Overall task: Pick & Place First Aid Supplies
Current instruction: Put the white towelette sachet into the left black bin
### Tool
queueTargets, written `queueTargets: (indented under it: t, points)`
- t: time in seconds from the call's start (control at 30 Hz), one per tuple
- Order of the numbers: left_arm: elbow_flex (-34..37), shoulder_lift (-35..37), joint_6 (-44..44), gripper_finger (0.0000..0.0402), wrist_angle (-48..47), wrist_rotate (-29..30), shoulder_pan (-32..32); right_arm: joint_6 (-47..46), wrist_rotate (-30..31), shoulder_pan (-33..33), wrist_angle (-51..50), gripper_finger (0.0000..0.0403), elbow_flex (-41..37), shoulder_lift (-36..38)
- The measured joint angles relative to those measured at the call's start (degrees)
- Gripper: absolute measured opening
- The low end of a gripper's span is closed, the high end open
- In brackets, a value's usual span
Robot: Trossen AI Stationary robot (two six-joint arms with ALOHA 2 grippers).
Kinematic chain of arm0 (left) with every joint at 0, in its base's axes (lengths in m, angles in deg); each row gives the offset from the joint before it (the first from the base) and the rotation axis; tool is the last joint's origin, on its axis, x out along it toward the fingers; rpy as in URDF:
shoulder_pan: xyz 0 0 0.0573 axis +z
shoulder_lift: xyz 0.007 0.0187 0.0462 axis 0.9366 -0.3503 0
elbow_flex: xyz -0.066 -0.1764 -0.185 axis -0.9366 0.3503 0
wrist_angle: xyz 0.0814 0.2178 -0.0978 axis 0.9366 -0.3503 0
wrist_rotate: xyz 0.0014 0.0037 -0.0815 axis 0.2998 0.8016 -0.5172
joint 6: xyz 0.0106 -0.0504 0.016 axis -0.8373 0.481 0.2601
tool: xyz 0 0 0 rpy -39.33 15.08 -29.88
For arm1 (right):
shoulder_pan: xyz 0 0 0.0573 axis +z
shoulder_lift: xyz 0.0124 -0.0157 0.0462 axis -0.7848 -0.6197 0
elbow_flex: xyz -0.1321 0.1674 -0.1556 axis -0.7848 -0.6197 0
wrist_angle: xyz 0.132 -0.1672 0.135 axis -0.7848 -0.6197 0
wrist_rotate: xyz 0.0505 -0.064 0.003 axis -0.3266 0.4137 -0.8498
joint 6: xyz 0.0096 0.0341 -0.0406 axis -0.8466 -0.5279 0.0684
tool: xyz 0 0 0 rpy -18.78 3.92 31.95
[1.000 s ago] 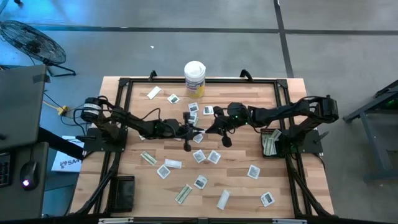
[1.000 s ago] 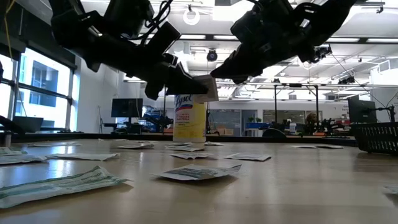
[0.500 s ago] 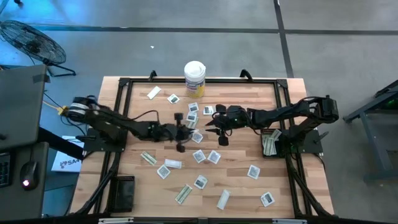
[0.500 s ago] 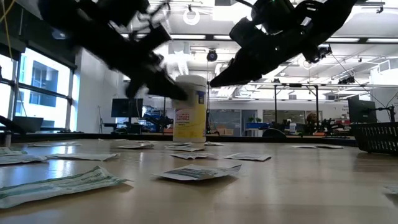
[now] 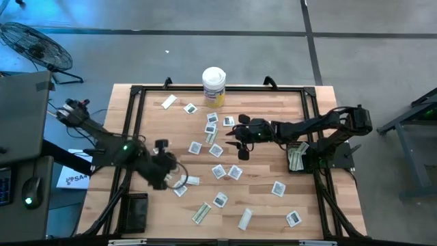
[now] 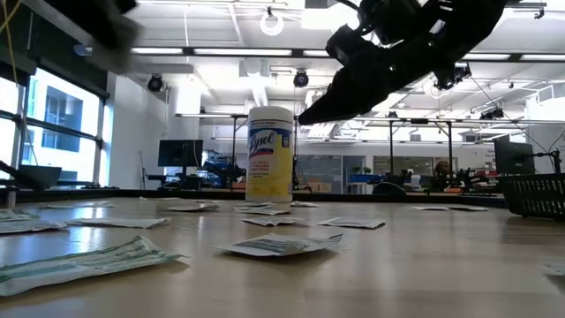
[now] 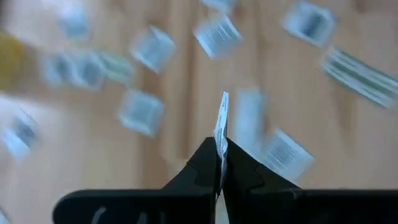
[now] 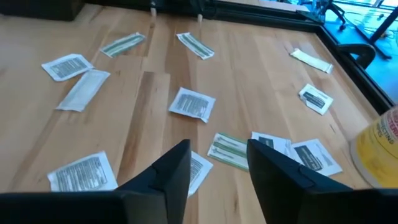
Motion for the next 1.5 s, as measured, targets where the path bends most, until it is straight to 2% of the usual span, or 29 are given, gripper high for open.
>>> queueTargets:
  t: [0.1, 0.17, 0.3, 0.6, 0.77, 1.1, 1.27, 1.4, 1.5]
  points:
    - [-2.6, -2.6, 11.5, 0.0001, -7.5, -8.3, -3.7, 0.0, 0.7, 1.1, -0.1, 0.0145, 0.0, 0.0]
    - [-3.0, -4.1, 19.1, 0.0001, -9.6, -14.3, -6.0, 0.0, 1.0, 1.9, -0.3, 0.0145, 0.0, 0.0]
    - [-2.9, -7.8, 35.2, 0.0, -14.2, -22.7, -10.6, 0.2, 2.2, 3.2, -0.3, 0.0146, 0.0, 0.0]
    - [-2.9, -16.7, 50.5, 0.0, -14.2, -32.9, -21.4, 0.1, 2.3, 3.5, -0.2, 0.0138, 0.0, 0.0]
    - [-2.9, -21.0, 56.1, 0.0005, -11.7, -33.9, -25.0, 0.5, 2.3, 3.2, 0.2, 0.0138, 0.0, 0.0]
    - [-2.9, -23.7, 62.3, 0.0046, -11.9, -36.3, -25.2, 0.6, 2.1, 2.7, -0.7, 0.0138, 0.0, 0.0]
    - [-2.8, -23.6, 58.8, 0.007, -12.4, -34.9, -22.9, 0.5, 1.6, 2.7, -0.7, 0.0138, 0.0, 0.0]
    - [-3.8, -23.6, 51.2, 0.0075, -12.1, -29.8, -19.3, 0.5, 1.5, 2.7, 0.3, 0.0137, 0.0, 0.0]
    - [-4.9, -23.6, 43.7, 0.0076, -11.8, -20.7, -16.5, 0.5, 0.9, 2.7, 1.0, 0.0137, 0.0, 0.0]
